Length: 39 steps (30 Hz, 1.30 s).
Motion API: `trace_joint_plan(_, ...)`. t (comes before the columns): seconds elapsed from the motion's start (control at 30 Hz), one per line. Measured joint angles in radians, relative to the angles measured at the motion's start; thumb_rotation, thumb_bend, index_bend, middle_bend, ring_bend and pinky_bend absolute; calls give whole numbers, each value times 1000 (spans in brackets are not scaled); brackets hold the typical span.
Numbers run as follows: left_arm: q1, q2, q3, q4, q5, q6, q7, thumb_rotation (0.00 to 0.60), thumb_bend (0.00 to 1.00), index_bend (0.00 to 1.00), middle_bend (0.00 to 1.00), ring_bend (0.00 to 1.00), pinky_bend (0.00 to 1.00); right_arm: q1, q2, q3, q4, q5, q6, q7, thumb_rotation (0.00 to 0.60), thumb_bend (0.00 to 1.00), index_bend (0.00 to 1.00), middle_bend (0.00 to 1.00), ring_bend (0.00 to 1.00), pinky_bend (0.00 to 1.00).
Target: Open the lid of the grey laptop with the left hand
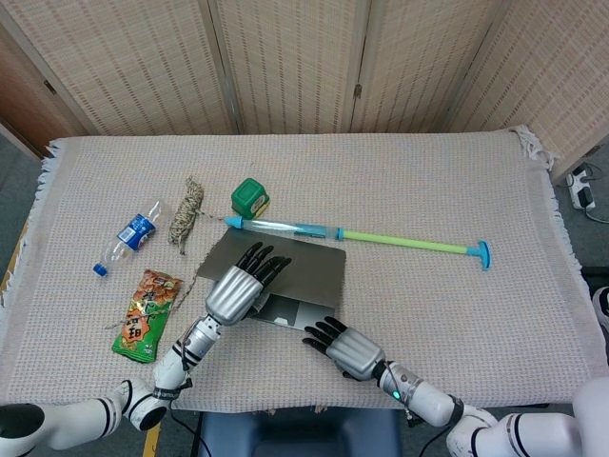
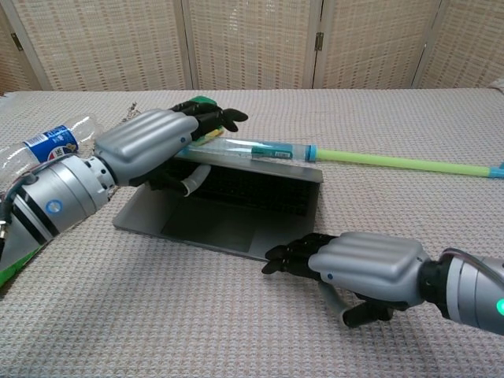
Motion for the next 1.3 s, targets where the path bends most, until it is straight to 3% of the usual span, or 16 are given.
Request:
trace_joint_plan(0.3,-49,104,-89,-133,-108,-91,22,600,656,73,171,13,0,3,-1,-1,-3,19,15,-8,600,1000,0,0,50,0)
trace_joint_plan(0.6,-104,166,-169,-186,-264,-196,64,600,654,56,142,0,0,8,-3,-2,-2,41,20,-20,600,1000,0,0,51,0)
trace_joint_plan(0.77,-132,185,-203,-192,-355,-241,83,600,647,42,124,0,0,12,-7,-2,1,51,22,-22,600,1000,0,0,57,0)
trace_joint_plan(1.3,-206,216,-296,-119,-626,-294,104,600,447,0,0,0,0,27,-18,0,12,76,21,-29,600,1000,0,0,68,0)
